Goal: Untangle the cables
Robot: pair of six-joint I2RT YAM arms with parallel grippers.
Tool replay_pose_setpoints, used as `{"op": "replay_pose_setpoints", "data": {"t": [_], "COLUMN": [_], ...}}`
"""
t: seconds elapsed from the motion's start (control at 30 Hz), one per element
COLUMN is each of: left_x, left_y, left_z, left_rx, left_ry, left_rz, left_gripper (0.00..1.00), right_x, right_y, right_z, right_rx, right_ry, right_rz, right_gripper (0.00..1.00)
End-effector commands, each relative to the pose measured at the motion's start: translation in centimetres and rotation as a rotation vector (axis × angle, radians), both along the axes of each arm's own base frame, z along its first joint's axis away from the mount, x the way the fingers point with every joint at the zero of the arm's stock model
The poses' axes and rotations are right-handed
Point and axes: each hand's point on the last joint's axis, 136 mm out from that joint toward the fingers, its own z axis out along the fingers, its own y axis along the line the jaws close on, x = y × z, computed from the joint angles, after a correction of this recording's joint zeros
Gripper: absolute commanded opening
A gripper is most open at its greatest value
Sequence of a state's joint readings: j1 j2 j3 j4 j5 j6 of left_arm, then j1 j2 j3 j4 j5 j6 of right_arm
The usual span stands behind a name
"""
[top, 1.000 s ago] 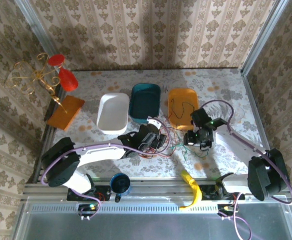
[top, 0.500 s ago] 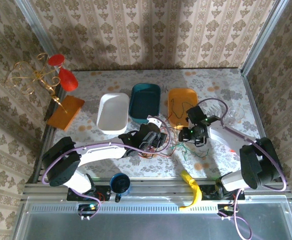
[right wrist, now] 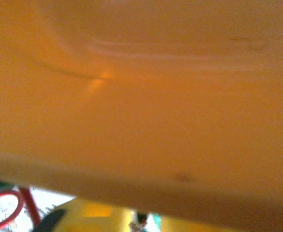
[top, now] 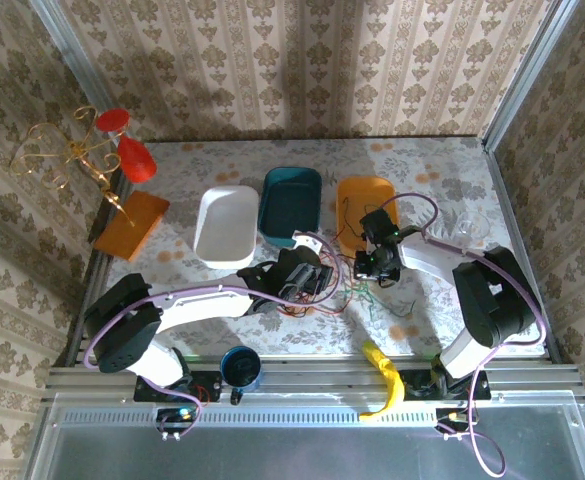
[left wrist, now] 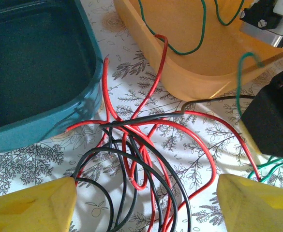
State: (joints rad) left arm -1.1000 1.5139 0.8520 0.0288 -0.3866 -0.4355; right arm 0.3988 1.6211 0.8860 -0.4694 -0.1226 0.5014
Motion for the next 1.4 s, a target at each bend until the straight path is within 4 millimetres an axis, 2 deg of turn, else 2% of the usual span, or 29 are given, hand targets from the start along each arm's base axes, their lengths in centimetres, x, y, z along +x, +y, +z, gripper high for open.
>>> {"op": "replay_pose_setpoints", "data": {"t": [0.0,0.07,0.13,0.27,0.3,0.53,0.67,0.8,0.9,1.03,1.27,1.37], "left_x": [-0.3,-0.3,-0.3,-0.4,-0.3,-0.5,-0.6,-0.5,-0.5,-0.3,-0.4,-0.2], "left_y": [0.7,0.7,0.7,0.5,0.4,-0.1,-0.3,0.4,1.0,1.8,2.7,2.9], "left_z": [0.5,0.5,0.4,0.3,0.3,0.4,0.6,0.7,0.8,0.9,1.0,1.1], "left_rx": [-0.003,-0.006,-0.004,-0.009,-0.011,-0.035,-0.048,-0.051,-0.053,-0.051,-0.055,-0.055], "left_ry": [0.0,0.0,0.001,0.004,0.005,0.004,0.001,-0.008,-0.014,-0.017,-0.016,-0.016], "left_rz": [0.02,0.022,0.018,0.011,0.01,-0.014,-0.028,-0.004,0.015,0.033,0.051,0.055], "left_gripper": [0.77,0.77,0.77,0.77,0.77,0.77,0.77,0.77,0.77,0.77,0.78,0.78], "right_x": [0.2,0.1,0.1,0.1,0.4,-0.8,-0.9,0.0,2.6,7.2,16.4,19.6], "right_y": [-1.2,-1.9,-2.5,-4.7,-5.2,-8.5,-9.2,-8.0,-6.9,-6.4,-6.3,-6.0], "right_z": [-0.4,0.1,1.2,4.4,5.8,10.9,13.8,16.8,19.4,20.4,19.5,18.0], "right_rx": [-0.075,-0.097,-0.115,-0.192,-0.201,-0.274,-0.243,-0.166,-0.155,-0.208,-0.249,-0.265], "right_ry": [-0.026,-0.048,-0.088,-0.198,-0.252,-0.417,-0.54,-0.623,-0.68,-0.661,-0.625,-0.603], "right_rz": [-0.024,-0.034,-0.041,-0.074,-0.088,-0.177,-0.223,-0.201,-0.177,-0.158,-0.188,-0.184], "right_gripper": [0.06,0.0,0.0,0.0,0.0,0.0,0.0,0.0,0.0,0.0,0.0,0.0]}}
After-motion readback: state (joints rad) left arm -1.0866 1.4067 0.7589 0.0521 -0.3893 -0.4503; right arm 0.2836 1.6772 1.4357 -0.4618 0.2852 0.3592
